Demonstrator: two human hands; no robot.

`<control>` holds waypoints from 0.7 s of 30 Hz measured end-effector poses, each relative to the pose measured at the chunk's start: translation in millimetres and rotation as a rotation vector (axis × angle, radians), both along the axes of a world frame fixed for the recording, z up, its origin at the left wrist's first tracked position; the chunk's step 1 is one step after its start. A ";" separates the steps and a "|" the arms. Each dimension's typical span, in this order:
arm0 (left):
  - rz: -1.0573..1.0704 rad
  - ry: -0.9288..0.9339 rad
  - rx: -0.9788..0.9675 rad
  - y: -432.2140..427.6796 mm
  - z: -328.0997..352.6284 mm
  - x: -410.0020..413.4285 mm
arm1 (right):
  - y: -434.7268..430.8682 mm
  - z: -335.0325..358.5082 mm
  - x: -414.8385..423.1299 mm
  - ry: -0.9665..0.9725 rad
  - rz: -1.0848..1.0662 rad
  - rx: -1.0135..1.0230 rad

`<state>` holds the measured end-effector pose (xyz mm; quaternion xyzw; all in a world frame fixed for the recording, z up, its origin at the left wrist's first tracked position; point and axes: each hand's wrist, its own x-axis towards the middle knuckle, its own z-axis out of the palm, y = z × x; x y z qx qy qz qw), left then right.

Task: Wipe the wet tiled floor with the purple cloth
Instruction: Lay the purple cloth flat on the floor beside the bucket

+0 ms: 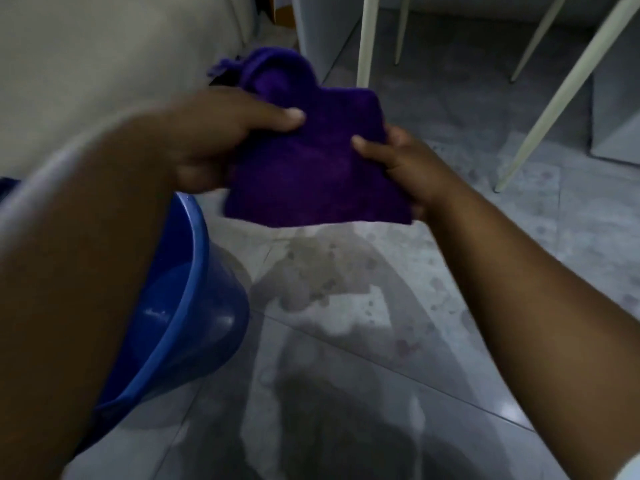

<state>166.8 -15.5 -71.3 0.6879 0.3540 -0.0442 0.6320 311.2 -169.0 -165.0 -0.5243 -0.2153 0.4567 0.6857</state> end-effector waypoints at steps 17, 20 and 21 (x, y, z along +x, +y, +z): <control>0.127 0.180 0.362 -119.8 -329.4 -56.9 | -125.7 -229.9 -30.2 -0.688 0.132 -0.935; 0.074 0.221 0.536 -122.4 -342.7 -68.8 | -130.7 -235.1 -39.6 -1.044 0.111 -1.089; 0.055 0.242 0.584 -122.0 -344.7 -73.9 | -130.7 -234.4 -40.0 -1.198 0.053 -1.102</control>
